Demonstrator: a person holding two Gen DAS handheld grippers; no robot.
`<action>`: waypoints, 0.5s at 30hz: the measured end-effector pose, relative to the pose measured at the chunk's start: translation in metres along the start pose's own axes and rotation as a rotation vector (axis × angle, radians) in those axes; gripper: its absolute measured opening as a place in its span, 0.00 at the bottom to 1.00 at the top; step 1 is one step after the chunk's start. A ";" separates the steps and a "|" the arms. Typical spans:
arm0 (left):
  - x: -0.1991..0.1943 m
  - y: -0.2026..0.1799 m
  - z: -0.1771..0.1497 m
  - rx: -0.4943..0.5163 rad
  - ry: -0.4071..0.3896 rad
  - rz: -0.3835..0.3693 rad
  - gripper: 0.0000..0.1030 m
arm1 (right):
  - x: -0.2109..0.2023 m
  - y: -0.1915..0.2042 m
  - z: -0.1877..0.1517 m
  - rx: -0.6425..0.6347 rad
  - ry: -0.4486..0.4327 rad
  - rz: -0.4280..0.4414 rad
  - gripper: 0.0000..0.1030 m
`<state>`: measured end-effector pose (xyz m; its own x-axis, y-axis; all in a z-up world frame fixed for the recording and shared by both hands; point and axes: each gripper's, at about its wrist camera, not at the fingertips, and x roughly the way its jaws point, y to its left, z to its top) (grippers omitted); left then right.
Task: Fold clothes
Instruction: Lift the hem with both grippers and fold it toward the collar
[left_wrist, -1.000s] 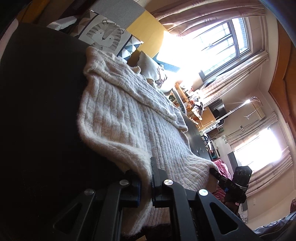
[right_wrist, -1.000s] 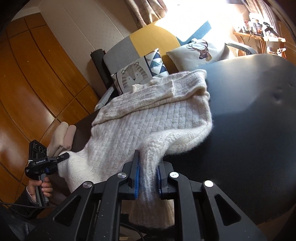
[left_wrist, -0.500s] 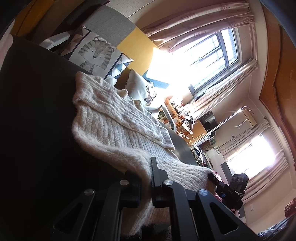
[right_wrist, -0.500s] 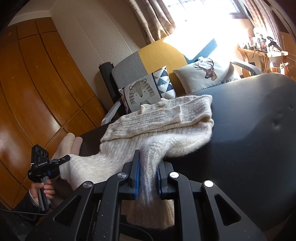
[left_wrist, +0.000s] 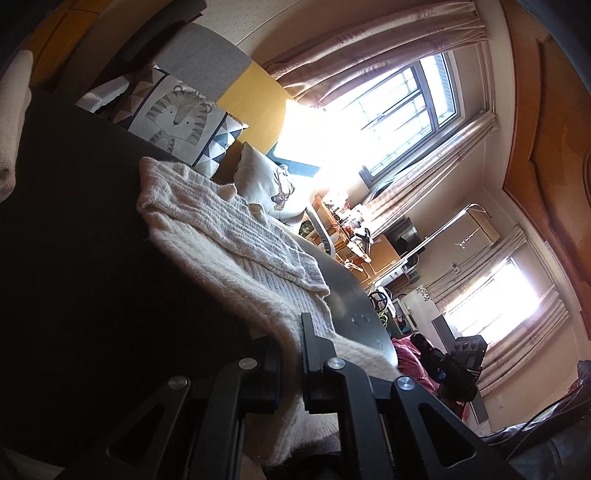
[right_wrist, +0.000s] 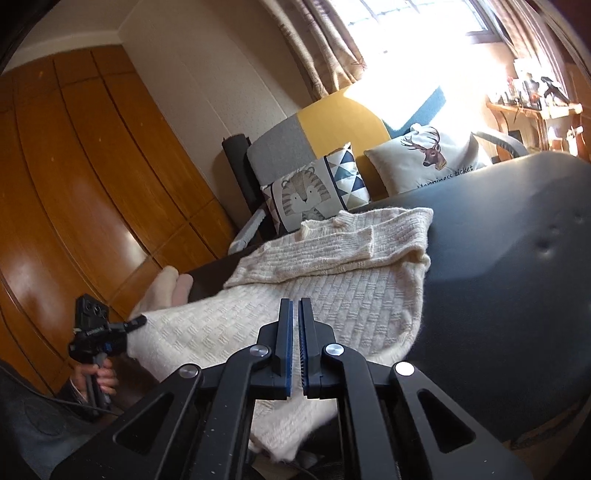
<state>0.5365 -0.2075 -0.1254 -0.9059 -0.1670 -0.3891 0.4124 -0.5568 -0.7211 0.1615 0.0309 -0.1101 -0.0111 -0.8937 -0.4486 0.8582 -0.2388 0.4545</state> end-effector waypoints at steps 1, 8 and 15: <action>0.001 -0.001 -0.001 0.007 0.006 0.006 0.06 | 0.004 -0.007 -0.003 0.013 0.015 -0.024 0.06; 0.009 0.011 -0.005 -0.028 0.023 0.019 0.06 | 0.036 -0.051 -0.045 0.032 0.189 -0.244 0.23; 0.004 0.014 -0.004 -0.027 0.017 0.029 0.06 | 0.061 -0.063 -0.083 0.004 0.311 -0.276 0.36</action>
<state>0.5389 -0.2123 -0.1392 -0.8919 -0.1688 -0.4195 0.4410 -0.5299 -0.7244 0.1493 0.0229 -0.2295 -0.0841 -0.6385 -0.7650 0.8429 -0.4551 0.2872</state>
